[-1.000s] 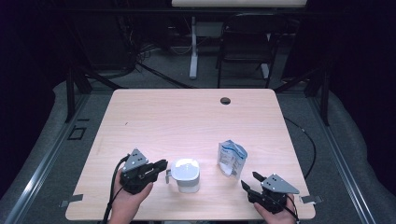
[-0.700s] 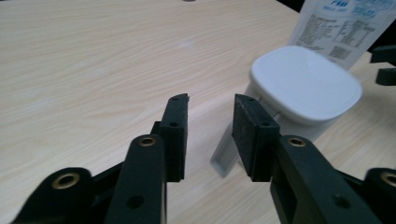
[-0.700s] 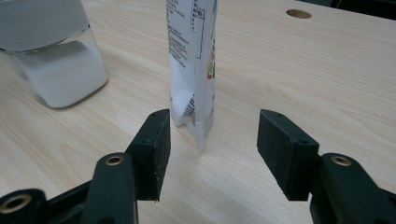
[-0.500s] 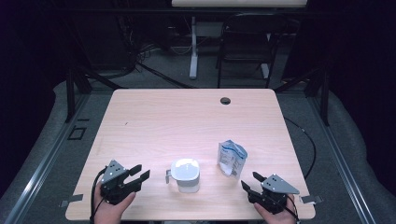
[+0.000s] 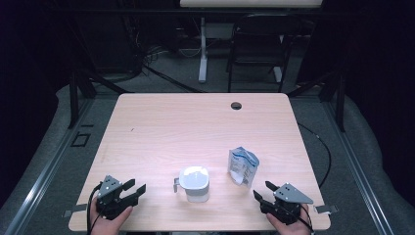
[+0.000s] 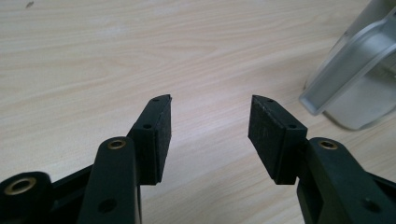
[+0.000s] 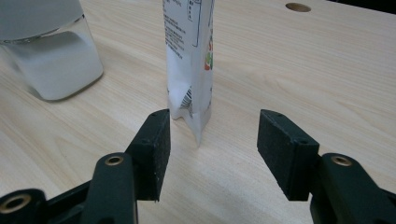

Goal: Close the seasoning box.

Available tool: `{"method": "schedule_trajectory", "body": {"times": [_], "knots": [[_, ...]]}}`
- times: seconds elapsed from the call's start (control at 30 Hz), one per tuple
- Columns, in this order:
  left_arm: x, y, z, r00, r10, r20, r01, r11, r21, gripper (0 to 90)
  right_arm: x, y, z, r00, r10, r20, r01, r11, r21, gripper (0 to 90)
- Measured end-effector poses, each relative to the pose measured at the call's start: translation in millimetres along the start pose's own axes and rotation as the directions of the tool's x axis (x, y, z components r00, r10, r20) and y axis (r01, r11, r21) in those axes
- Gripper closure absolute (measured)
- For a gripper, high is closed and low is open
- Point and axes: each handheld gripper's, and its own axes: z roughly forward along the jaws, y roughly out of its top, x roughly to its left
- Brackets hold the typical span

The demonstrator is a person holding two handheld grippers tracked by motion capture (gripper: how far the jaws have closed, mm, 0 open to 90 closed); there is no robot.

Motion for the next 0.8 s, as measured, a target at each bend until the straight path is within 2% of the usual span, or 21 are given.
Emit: {"method": "schedule_trajectory", "body": {"times": [0.1,0.3,0.43,0.77,0.8], "knots": [[-0.3,-5.4,3.4,1.0000,0.001,0.006,-0.001,0.9998,0.022,49.2,1.5,-1.5,1.6,0.9999,0.005,-0.011,-0.005,1.000,0.010,44.5],[-1.0,-11.3,7.0,0.9999,0.008,0.009,-0.008,0.9998,0.020,48.7,7.2,-2.1,4.5,0.9997,-0.007,-0.022,0.007,1.000,0.026,44.5],[2.4,-14.3,8.3,0.9999,-0.008,0.010,0.008,0.9997,0.022,48.0,8.4,-3.7,6.0,0.9997,-0.014,-0.018,0.015,0.999,0.035,44.5],[4.5,-14.9,7.8,0.9990,-0.021,-0.040,0.022,0.9993,0.030,43.5,5.8,-4.5,6.6,1.0000,-0.004,-0.009,0.004,0.999,0.043,43.9],[4.8,-14.7,7.3,0.9987,-0.024,-0.046,0.026,0.9992,0.030,43.3,4.8,-4.8,6.8,0.9998,-0.014,-0.010,0.014,0.999,0.049,43.5]]}}
